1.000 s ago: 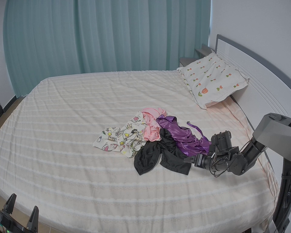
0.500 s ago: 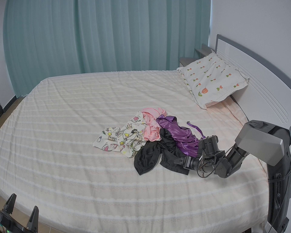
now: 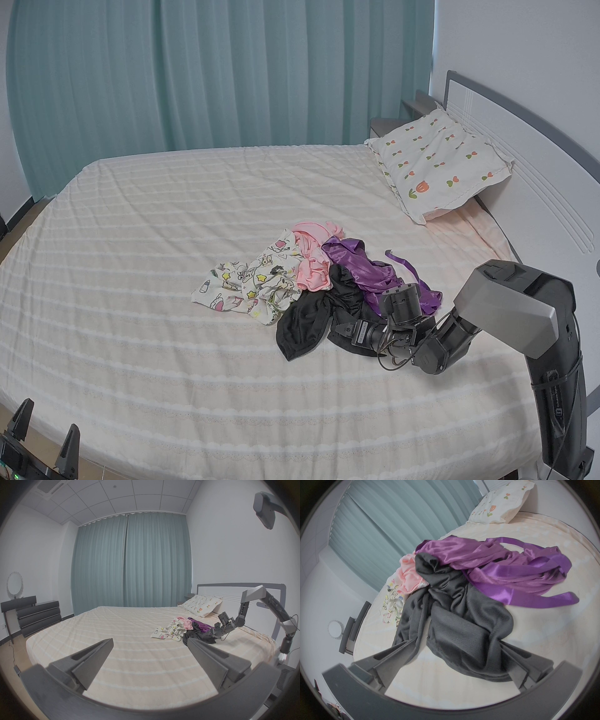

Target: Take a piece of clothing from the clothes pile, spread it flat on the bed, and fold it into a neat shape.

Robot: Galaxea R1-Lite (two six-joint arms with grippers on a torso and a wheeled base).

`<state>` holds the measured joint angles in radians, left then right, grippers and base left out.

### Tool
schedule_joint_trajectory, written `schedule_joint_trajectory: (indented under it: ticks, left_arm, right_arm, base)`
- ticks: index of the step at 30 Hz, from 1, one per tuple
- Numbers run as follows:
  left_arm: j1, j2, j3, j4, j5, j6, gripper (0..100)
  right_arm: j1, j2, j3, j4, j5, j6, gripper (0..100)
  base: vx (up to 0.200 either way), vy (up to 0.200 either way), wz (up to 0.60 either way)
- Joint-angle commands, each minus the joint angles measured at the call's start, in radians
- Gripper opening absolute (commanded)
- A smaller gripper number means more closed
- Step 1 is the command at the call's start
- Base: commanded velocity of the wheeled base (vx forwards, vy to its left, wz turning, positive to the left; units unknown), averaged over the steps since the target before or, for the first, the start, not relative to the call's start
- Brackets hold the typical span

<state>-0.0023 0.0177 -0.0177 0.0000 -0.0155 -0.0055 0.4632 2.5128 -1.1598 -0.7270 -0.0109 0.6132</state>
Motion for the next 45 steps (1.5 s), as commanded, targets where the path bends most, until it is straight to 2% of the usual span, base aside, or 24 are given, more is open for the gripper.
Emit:
schedule_joint_trajectory:
  ticks: [1,2,3,8,11,12,13,14,17,24,28,37,38,39,40,41,45]
  left_arm:
    - [-0.001,-0.018,0.016,0.000,0.000,-0.001,100]
    - [-0.001,-0.018,0.016,0.000,0.000,-0.001,100]
    - [-0.001,-0.018,0.016,0.000,0.000,-0.001,100]
    - [-0.001,-0.018,0.016,0.000,0.000,0.001,100]
    - [0.001,-0.018,0.016,0.000,0.000,0.002,100]
    - [0.001,-0.018,0.016,0.000,0.000,0.002,100]
    - [0.001,-0.018,0.016,0.000,0.000,0.002,100]
    - [0.001,-0.018,0.016,0.000,0.000,0.004,100]
    - [0.001,-0.018,0.016,0.000,0.000,0.002,100]
    - [0.001,-0.018,0.016,-0.002,-0.004,0.030,100]
    - [-0.001,-0.018,0.016,-0.003,-0.018,0.030,100]
    - [-0.001,-0.018,-0.016,-0.017,-0.017,0.010,100]
    - [-0.002,0.008,-0.088,-0.035,-0.018,-0.024,100]
    - [-0.002,0.008,-0.088,-0.035,-0.018,-0.024,100]
    - [-0.013,0.150,-0.251,-0.034,-0.026,-0.133,100]
    - [-0.015,0.216,-0.263,-0.025,-0.032,-0.156,100]
    - [-0.025,0.466,-0.249,-0.034,-0.081,-0.113,100]
  right_arm:
    - [0.011,0.023,-0.011,-0.002,-0.001,0.000,100]
    - [0.011,0.023,-0.011,-0.002,-0.001,0.000,100]
    - [0.006,0.024,-0.005,-0.002,-0.003,0.000,0]
    - [-0.015,-0.011,0.052,-0.012,0.008,0.010,0]
    - [-0.024,-0.058,0.092,-0.012,0.022,0.043,0]
    - [-0.029,-0.101,0.130,-0.015,0.054,0.086,0]
    - [-0.029,-0.101,0.130,-0.015,0.054,0.086,0]
    - [-0.037,-0.150,0.180,-0.022,0.100,0.122,0]
    - [-0.049,-0.212,0.264,-0.040,0.147,0.157,0]
    - [-0.038,-0.302,0.462,-0.152,0.157,0.237,0]
    - [-0.017,-0.344,0.603,-0.285,0.157,0.318,0]
    - [-0.017,-0.356,0.712,-0.453,0.157,0.415,0]
    - [-0.018,-0.356,0.716,-0.459,0.158,0.422,0]
    - [-0.018,-0.356,0.716,-0.459,0.158,0.422,0]
    - [-0.018,-0.353,0.721,-0.463,0.160,0.425,0]
    - [-0.018,-0.353,0.720,-0.465,0.163,0.427,0]
    - [-0.023,-0.354,0.724,-0.465,0.192,0.430,0]
  base:
    - [0.000,0.000,0.00]
    - [0.000,0.000,0.00]
    - [0.000,0.000,0.00]
    - [0.000,0.000,0.00]
    - [0.000,0.000,0.00]
    - [0.000,0.000,0.00]
    - [0.000,0.000,0.00]
    - [0.000,0.000,0.00]
    - [0.000,0.000,0.00]
    - [0.000,0.000,0.00]
    - [0.000,0.000,0.00]
    - [0.000,0.000,0.00]
    - [0.000,0.000,0.00]
    - [0.000,0.000,0.00]
    - [0.000,0.000,0.00]
    - [0.000,0.000,0.00]
    - [0.000,0.000,0.00]
